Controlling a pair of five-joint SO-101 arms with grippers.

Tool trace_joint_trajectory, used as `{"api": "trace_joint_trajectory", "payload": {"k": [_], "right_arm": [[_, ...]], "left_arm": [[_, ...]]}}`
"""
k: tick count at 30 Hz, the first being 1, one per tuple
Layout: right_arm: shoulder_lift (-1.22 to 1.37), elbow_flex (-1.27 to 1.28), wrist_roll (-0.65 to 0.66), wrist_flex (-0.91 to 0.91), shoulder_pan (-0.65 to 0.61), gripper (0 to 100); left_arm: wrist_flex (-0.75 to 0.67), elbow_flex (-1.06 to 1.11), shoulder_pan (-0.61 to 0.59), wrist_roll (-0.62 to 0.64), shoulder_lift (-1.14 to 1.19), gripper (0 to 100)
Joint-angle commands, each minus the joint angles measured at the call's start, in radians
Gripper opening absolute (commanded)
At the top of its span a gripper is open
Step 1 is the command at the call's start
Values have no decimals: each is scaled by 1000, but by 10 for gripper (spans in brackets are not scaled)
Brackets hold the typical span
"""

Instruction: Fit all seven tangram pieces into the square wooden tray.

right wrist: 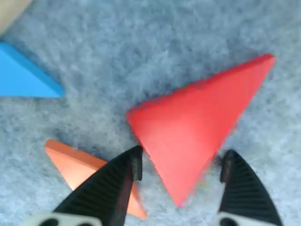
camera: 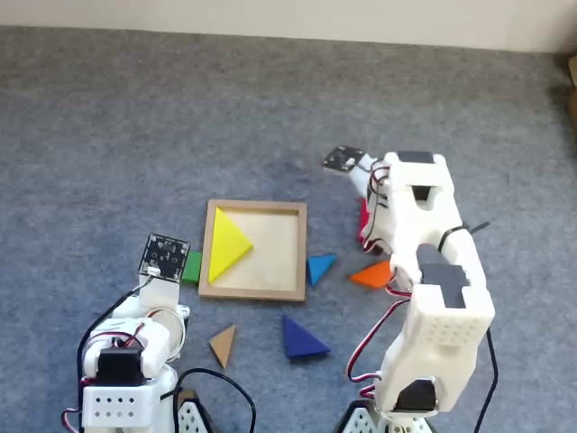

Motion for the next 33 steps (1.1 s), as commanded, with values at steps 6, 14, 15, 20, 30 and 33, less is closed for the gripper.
{"api": "trace_joint_trajectory", "payload": {"k": [6, 14, 15, 20, 30, 33], "right_arm": [[-7, 16, -8, 15, -30, 224], [-7, 12, -173, 15, -54, 233], [-7, 12, -187, 15, -61, 245], [-7, 12, -292, 16, -116, 375], [-1, 13, -333, 5, -162, 410], [-5, 12, -387, 2, -166, 410]], "left_arm": [[5, 21, -13, -2, -36, 6], [5, 21, -13, -2, -36, 6], [5, 21, -13, -2, -36, 6], [5, 21, -13, -2, -36, 6], [5, 21, -13, -2, -36, 6], [5, 21, -13, -2, -36, 6]]}}
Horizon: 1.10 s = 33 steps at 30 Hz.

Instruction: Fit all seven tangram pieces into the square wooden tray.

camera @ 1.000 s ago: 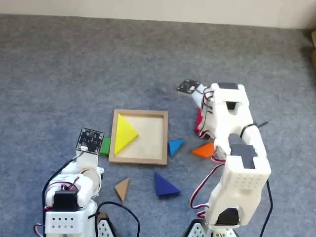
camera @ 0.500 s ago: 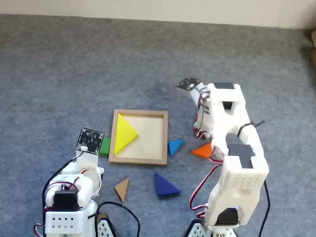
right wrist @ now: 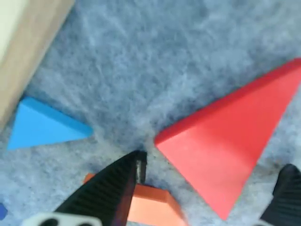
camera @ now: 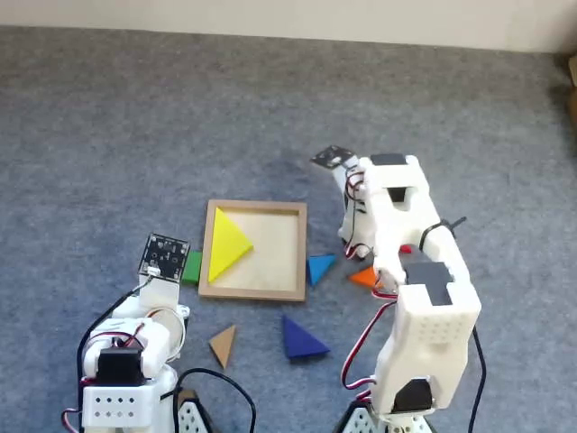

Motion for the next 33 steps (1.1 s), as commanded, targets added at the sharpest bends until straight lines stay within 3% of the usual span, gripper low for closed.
{"api": "trace_joint_trajectory", "payload": {"k": [1, 9, 24, 33], "right_arm": [[-19, -5, -91, -16, -44, 410], [-18, -79, -221, -15, -42, 410], [-206, -84, -282, 16, -48, 410], [-205, 113, -278, -208, -39, 410]], "left_arm": [[5, 21, -13, -2, -36, 6], [5, 21, -13, -2, -36, 6], [5, 21, -13, -2, -36, 6], [5, 21, -13, -2, -36, 6]]}}
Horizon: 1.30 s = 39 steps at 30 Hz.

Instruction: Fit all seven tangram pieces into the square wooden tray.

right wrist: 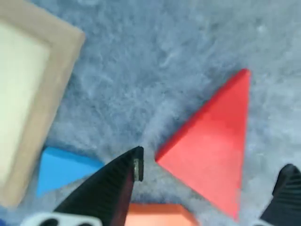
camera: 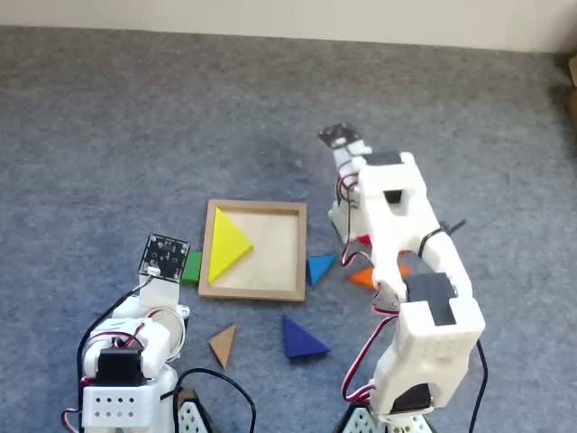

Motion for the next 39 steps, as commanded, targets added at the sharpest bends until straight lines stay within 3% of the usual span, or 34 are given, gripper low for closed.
{"api": "trace_joint_trajectory", "payload": {"k": [1, 10, 16, 39], "right_arm": [[-68, 67, -9, -91, 2, 410], [-67, 87, -6, -133, 15, 404], [5, 97, -6, -134, 25, 322], [30, 96, -6, -87, 51, 318]], "left_arm": [[5, 21, -13, -2, -36, 6], [5, 21, -13, -2, -36, 6], [5, 21, -13, -2, -36, 6], [5, 21, -13, -2, -36, 6]]}}
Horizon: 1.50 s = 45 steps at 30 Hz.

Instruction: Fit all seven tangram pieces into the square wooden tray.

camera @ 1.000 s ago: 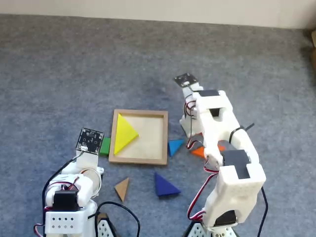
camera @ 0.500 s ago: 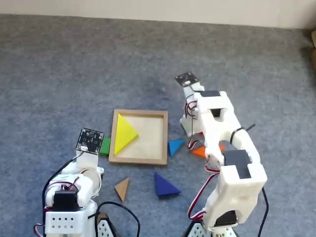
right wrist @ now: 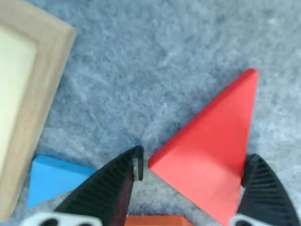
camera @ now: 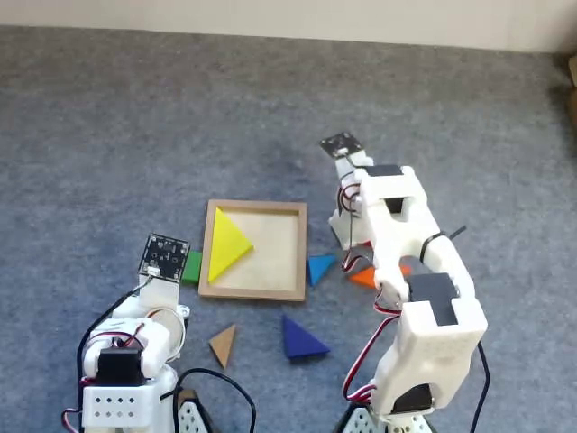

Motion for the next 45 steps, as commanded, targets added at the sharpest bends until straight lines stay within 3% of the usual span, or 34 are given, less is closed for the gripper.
{"api": "trace_joint_trajectory", "payload": {"k": [1, 8, 45], "right_arm": [[8, 7, -6, 10, 38, 317], [15, 7, -6, -19, 45, 248], [10, 7, -6, -19, 45, 245]], "left_arm": [[5, 21, -13, -2, -36, 6], [5, 21, -13, -2, -36, 6], [5, 21, -13, -2, -36, 6]]}}
